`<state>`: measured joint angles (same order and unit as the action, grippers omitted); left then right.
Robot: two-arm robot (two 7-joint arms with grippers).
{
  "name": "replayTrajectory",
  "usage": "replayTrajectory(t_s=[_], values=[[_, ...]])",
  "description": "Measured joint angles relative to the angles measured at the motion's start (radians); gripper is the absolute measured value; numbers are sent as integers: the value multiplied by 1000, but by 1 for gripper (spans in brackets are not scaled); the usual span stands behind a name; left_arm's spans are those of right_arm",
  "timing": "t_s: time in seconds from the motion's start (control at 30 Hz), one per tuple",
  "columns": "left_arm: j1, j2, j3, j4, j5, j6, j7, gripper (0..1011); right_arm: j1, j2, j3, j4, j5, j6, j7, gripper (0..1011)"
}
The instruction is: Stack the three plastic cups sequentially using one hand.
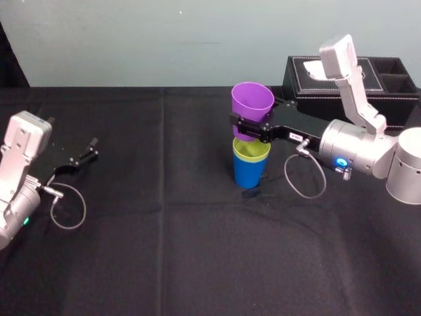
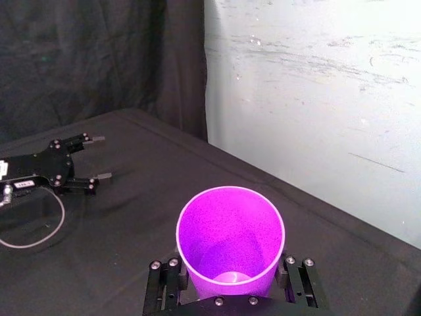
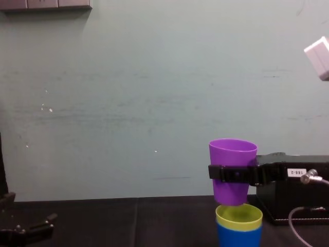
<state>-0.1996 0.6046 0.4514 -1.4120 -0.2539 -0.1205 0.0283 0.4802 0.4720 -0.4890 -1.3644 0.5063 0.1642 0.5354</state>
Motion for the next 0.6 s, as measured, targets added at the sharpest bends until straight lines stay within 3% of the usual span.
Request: replayTrajectory(t_s=[0.6], values=[[0, 0, 0, 0, 0, 0, 0, 1011, -17, 6, 1, 6, -11, -6, -1, 719]])
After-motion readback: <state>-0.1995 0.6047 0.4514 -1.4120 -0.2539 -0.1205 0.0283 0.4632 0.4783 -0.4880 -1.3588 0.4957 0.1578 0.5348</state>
